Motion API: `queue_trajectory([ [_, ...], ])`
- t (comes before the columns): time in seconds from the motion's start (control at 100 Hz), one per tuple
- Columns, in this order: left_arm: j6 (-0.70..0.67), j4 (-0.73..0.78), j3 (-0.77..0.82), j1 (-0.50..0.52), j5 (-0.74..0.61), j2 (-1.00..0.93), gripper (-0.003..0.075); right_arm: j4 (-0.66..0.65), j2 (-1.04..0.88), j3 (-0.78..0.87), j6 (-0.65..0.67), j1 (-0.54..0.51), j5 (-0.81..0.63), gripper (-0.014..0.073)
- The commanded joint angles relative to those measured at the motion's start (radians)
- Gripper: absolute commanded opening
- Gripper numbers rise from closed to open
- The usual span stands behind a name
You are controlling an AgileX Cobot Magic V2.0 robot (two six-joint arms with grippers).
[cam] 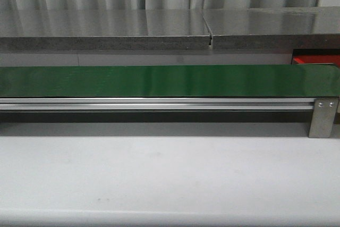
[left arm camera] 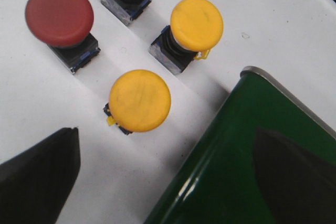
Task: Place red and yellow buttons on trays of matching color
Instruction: 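Move the left gripper over the loose yellow push button on the table, then lower the left gripper and close it on the yellow button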
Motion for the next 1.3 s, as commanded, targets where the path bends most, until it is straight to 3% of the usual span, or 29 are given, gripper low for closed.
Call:
queue_trajectory([
  [0.0,-0.009,-0.008,-0.061,0.003,-0.052,-0.021,0.0638,0.008,-0.006,-0.026,-0.006,0.0,-0.005,-0.0068],
  [1.0,-0.009,0.005,-0.145,0.041,-0.08,0.124,0.0633,0.008,-0.006,-0.025,-0.006,0.0,-0.006,-0.0068],
  [1.11,-0.009,0.005,-0.145,0.041,-0.072,0.124,0.0555,0.008,-0.006,-0.025,-0.006,0.0,-0.006,-0.0068],
  [1.29,-0.009,0.005,-0.147,0.041,-0.042,0.124,0.0298,0.008,-0.006,-0.025,-0.006,0.0,-0.006,-0.0068],
])
